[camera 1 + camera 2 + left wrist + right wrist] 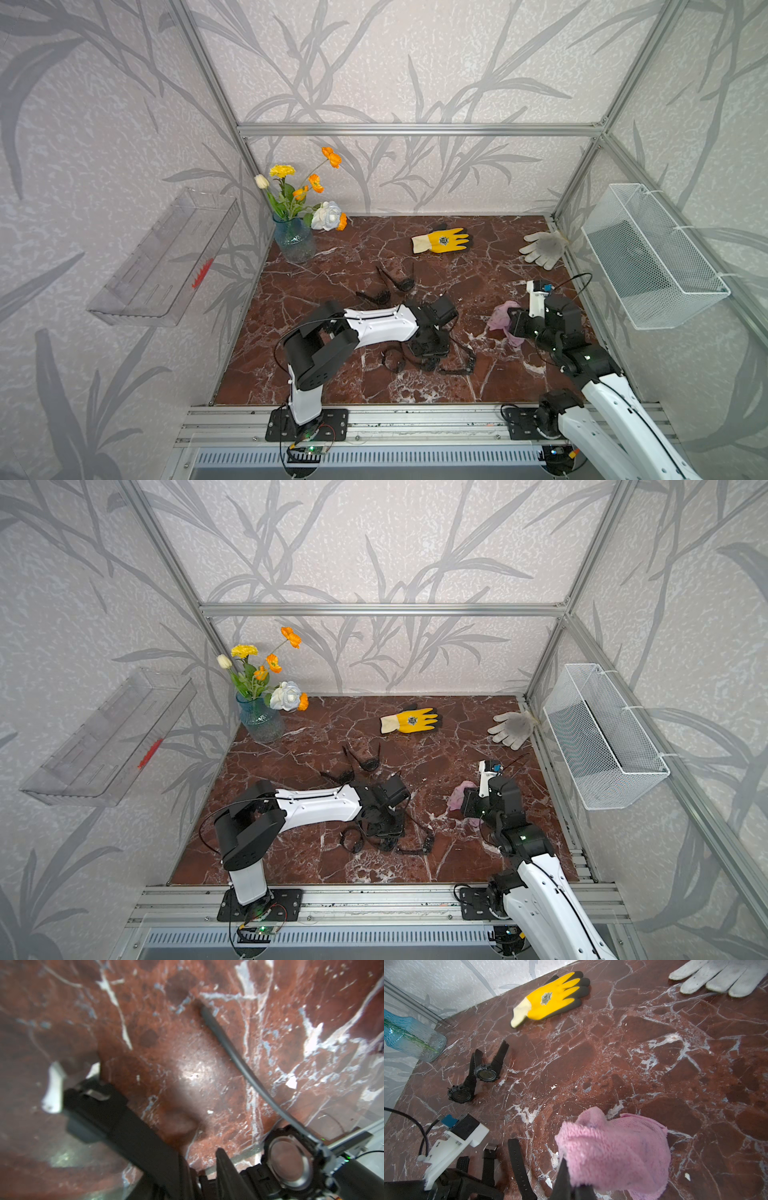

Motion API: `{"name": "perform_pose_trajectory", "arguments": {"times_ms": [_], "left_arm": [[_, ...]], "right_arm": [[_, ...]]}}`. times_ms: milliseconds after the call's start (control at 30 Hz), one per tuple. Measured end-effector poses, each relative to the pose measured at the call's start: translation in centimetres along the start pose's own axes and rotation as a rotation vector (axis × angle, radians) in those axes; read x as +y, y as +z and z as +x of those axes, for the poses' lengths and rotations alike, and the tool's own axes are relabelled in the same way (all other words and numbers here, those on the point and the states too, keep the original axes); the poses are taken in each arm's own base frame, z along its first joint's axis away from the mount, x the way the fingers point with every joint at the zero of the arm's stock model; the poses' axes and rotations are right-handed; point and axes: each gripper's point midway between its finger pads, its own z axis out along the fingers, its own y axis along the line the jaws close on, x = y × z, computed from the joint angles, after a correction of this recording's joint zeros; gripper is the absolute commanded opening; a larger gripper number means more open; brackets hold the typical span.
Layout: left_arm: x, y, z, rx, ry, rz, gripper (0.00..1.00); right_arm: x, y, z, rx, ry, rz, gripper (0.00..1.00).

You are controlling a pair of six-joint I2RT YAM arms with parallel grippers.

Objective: Wipe the watch dial
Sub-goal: Pick up the watch at the center of the board.

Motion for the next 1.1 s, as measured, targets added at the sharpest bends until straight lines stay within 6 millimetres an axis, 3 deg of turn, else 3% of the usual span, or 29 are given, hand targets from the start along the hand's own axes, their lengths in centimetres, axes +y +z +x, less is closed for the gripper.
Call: {"name": "perform_pose_trajectory", "arguments": {"times_ms": [300,767,1100], "left_arm": [[-0.52,0.29,-0.43,-0.015,-0.073,0.039,0.39],[-0.71,0.80,-0.79,-0.028,-0.128,0.086,0.12],[-0.22,0.68,-0.64,-0.027,-0.133,0.079,0.00]], "right_arm": [[0.05,0.00,0.16,0.007,0.000,-0.004,0.00],[0.16,0.00,0.22,0.010,0.000,-0.010,0.00],[0.16,0.00,0.22,0.010,0.000,-0.010,0.00]]}}
